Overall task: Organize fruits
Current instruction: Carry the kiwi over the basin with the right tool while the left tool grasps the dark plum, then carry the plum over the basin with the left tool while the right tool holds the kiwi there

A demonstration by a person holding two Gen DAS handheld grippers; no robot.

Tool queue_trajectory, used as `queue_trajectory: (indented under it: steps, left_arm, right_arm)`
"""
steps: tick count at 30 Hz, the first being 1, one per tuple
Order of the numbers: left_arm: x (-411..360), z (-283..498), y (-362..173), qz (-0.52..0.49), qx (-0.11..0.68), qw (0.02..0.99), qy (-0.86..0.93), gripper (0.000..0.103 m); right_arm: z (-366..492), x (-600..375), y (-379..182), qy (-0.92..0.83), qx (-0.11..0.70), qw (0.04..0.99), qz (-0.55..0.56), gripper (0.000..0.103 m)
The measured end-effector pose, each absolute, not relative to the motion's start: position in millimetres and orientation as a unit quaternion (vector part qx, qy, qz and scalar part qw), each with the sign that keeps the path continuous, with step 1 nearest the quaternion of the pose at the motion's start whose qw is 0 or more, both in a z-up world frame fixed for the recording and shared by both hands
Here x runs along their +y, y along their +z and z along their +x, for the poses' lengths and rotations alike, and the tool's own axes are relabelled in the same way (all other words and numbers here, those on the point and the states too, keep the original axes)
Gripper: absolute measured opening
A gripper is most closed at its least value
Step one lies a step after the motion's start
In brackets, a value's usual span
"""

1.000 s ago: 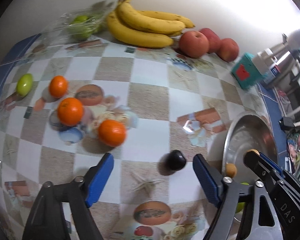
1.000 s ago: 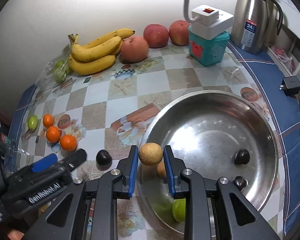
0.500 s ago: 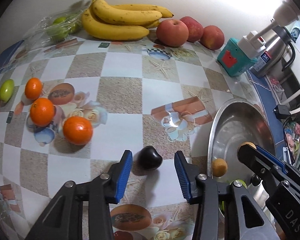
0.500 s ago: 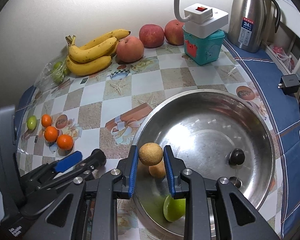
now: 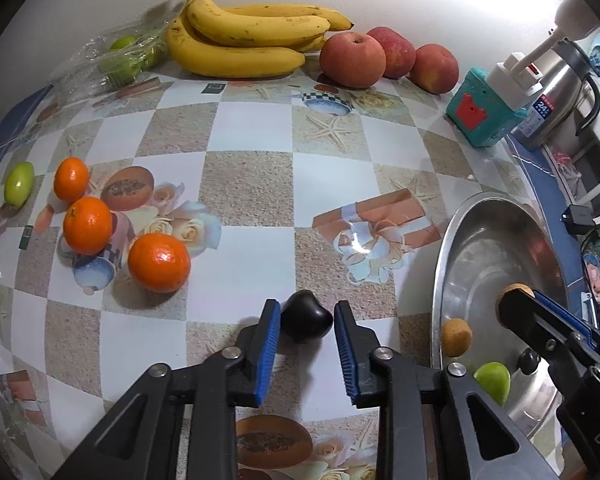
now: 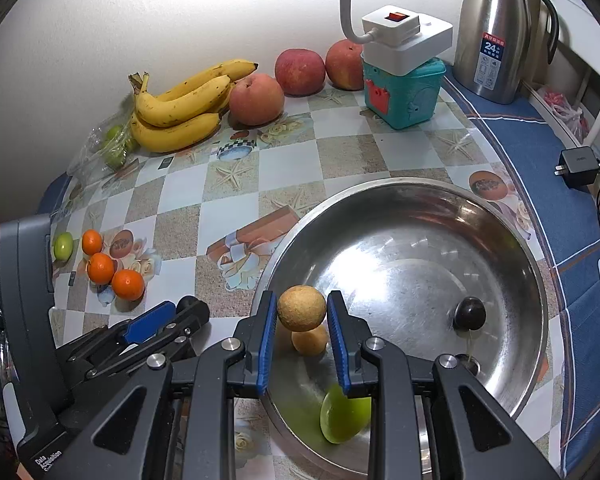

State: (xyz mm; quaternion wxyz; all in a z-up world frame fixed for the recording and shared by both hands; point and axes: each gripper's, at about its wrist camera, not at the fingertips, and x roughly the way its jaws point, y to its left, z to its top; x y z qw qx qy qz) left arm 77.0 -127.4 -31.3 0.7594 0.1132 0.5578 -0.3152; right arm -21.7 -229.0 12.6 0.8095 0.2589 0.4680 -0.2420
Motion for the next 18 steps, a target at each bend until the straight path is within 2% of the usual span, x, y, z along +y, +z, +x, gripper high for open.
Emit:
queue_trajectory:
  steps: [18]
  left_arm:
    - [-114, 90, -13, 0.045, 0.566, 0.753, -0.332, 0.028]
  right_arm:
    - [-24, -230, 13, -0.244, 0.465, 0.809, 0.264, 0.027]
